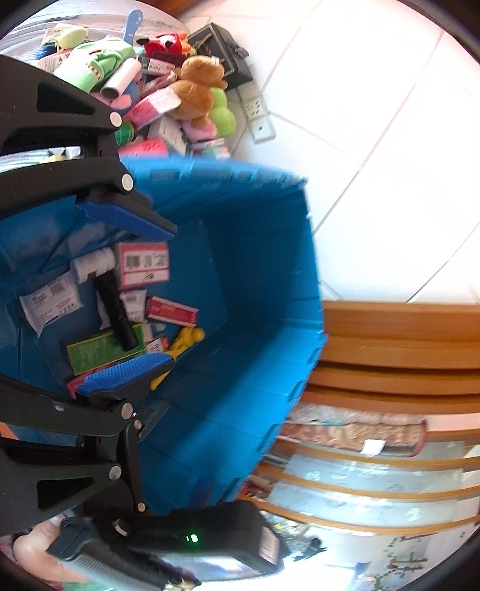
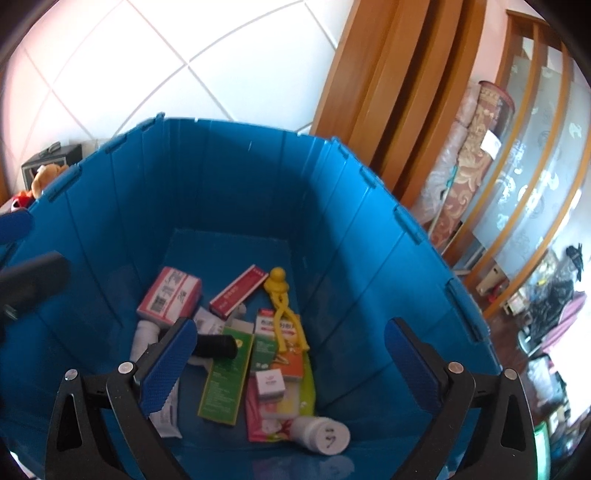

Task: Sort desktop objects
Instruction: 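Move both grippers back over the pile of items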

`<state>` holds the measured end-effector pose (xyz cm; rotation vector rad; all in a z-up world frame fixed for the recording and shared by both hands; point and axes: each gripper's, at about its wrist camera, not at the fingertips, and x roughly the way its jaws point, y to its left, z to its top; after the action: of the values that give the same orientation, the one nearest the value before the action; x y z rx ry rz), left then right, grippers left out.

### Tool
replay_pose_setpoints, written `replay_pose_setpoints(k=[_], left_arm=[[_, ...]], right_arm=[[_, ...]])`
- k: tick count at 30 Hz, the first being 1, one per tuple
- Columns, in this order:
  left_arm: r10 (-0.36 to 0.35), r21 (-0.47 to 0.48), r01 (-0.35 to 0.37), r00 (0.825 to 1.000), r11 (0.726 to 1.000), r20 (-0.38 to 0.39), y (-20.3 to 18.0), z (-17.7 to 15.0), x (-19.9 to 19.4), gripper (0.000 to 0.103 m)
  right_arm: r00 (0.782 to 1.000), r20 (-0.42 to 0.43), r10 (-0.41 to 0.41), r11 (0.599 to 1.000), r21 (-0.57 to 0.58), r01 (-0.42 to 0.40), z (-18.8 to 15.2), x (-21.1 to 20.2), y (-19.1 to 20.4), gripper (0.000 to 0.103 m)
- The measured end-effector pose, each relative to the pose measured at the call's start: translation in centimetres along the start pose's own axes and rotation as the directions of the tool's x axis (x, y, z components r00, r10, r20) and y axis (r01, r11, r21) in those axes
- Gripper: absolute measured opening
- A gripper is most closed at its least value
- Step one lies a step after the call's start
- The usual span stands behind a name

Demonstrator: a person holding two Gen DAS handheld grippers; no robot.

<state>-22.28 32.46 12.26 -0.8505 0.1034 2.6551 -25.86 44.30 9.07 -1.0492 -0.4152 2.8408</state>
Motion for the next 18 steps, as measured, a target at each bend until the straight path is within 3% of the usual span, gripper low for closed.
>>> replay_pose_setpoints(k=[6,12,15,18], left_arm=[[0.061,-0.052,-0.054,0.989,0.997,0.133,4.6,-0.5,-4.3,0.078],[0.088,-0.06,-0.082,0.989,0.995,0.118,10.4,-2.3,-6.3,0.078],[0.133,-0.08,-0.126,0.986,0.989,0.097,13.9,-3.8,-7.0,0.078],[0.201,-0.117,-0.191,0.976,0.975,0.081,17.3,-5.6,-7.5,0.078]], right_arm=[[1.0,-0.01,-0.007,0.999,0.044,0.007,-0.2,-0.1,0.2,0.103],[1.0,0.025,-0.015,0.999,0.043,0.014,0.0,-2.9,2.3,0.103],[0.995,0.102,-0.014,0.998,0.058,0.009,0.7,-5.5,3.8,0.103],[0.973,0.222,0.064,0.994,0.069,-0.081,1.6,-8.8,5.9,0.103]])
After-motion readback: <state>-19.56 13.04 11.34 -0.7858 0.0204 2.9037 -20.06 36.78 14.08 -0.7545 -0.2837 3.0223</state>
